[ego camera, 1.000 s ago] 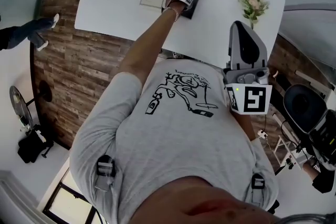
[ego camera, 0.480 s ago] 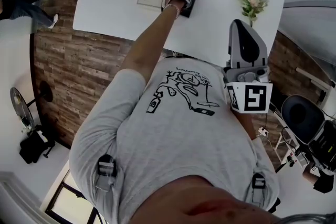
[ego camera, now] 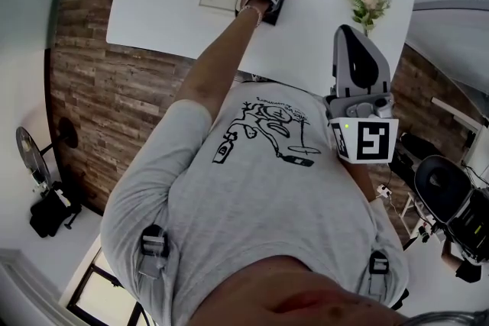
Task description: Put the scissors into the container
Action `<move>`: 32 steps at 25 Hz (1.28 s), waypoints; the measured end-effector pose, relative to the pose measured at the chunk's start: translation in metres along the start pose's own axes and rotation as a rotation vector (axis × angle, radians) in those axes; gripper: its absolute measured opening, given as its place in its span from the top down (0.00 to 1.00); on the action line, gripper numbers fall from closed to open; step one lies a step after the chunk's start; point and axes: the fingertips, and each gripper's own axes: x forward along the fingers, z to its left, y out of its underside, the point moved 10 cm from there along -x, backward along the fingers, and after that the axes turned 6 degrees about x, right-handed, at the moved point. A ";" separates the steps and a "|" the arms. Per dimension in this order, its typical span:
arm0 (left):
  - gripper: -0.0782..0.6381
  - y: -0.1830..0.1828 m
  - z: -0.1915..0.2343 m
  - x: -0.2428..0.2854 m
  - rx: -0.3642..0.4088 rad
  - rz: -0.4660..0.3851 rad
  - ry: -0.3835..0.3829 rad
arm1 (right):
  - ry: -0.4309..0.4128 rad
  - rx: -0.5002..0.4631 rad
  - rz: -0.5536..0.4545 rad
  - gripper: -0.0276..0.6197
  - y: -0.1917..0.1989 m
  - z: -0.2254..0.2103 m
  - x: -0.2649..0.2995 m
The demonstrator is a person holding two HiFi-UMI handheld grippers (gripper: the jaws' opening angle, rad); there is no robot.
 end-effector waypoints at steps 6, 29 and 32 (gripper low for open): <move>0.79 -0.002 -0.003 -0.002 0.002 -0.010 0.000 | -0.005 -0.002 -0.005 0.95 -0.002 0.000 0.000; 0.70 0.001 -0.005 -0.017 0.022 -0.031 -0.061 | -0.010 -0.006 -0.020 0.95 -0.003 0.009 -0.007; 0.69 -0.002 -0.006 -0.018 0.023 -0.039 -0.066 | -0.012 -0.004 -0.021 0.95 -0.003 0.008 -0.008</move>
